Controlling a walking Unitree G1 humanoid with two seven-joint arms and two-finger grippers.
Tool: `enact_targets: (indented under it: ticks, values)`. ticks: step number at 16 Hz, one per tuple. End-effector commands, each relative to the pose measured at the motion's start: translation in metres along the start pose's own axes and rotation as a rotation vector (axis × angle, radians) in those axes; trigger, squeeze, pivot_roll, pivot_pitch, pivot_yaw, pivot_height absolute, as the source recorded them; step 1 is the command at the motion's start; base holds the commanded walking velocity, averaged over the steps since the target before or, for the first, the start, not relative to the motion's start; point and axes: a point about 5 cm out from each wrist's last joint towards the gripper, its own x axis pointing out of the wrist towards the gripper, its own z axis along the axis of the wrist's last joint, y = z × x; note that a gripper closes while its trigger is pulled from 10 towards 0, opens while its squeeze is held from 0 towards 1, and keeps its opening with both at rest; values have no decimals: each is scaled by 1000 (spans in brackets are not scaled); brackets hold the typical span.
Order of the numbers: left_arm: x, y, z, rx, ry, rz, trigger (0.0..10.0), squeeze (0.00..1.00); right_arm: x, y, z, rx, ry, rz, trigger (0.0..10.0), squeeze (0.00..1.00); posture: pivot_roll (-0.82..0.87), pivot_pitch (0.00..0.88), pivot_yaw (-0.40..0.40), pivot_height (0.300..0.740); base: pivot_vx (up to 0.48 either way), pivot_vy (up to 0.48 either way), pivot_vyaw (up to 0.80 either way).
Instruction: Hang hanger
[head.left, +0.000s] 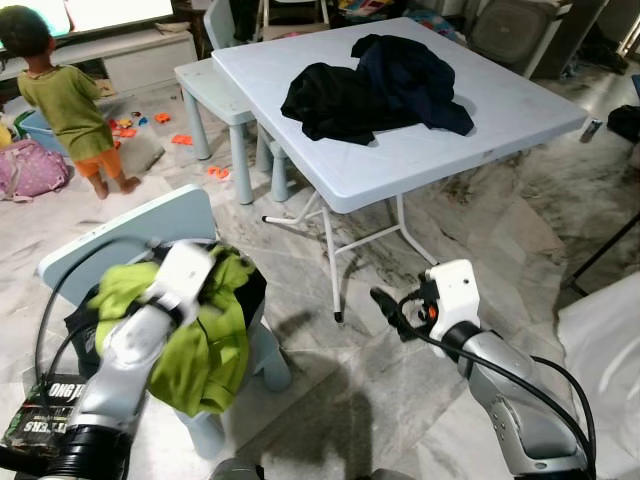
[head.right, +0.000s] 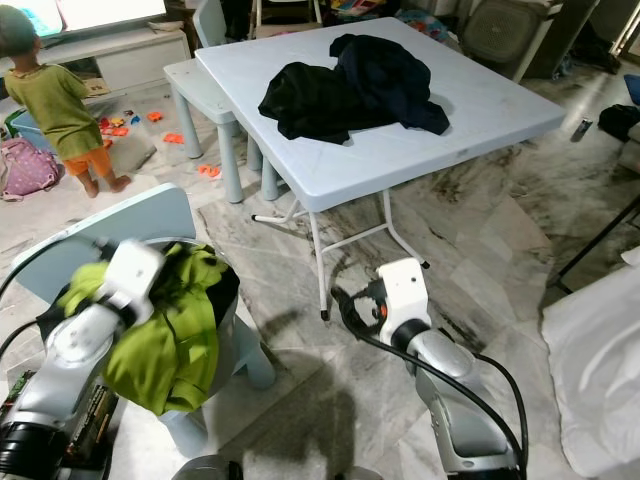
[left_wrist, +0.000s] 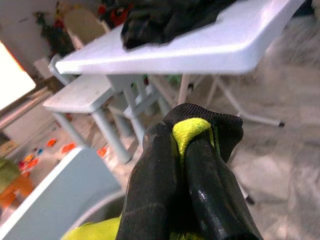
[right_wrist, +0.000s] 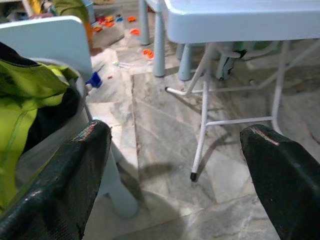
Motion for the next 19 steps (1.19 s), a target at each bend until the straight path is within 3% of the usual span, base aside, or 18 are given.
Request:
enact_targets:
  ticks: [1,2,4,7,9,10,11,15,19]
  values:
    - [4,-2,13,-44,-29,11,0,0,-1,-7,-2,22,-6,-48,10000,0,29,0,0,740,0,0,0]
    - [12,-11,39,-106,-88,10,0,0,0,-10,-2,60,-34,-84,10000,0,26,0,5,740,0,0,0]
    - [19,-20,57,-143,-136,-1,0,0,3,-17,8,68,-104,-151,10000,0,18,0,16,740,0,0,0]
    - [22,-25,64,-180,-127,21,0,0,8,-28,21,123,-206,-269,10000,0,-3,0,42,740,0,0,0]
    - [28,-34,64,-209,-102,9,0,0,13,-32,22,135,-215,-332,10000,0,-5,0,44,740,0,0,-225]
    - [29,-38,65,-229,-103,-10,3059,0,14,-31,19,154,-208,-332,10000,0,-6,0,43,740,0,0,-800]
    - [32,-46,65,-235,-99,-41,9804,0,15,-27,15,156,-203,-326,10000,0,-5,0,43,740,0,0,-800]
    - [35,-60,64,-274,-84,-122,10000,0,19,-25,13,155,-208,-343,10000,0,-12,0,48,740,0,0,-800]
    - [31,-64,61,-299,-89,-177,10000,0,13,-36,13,134,-218,-395,10000,0,-15,0,50,740,0,0,-800]
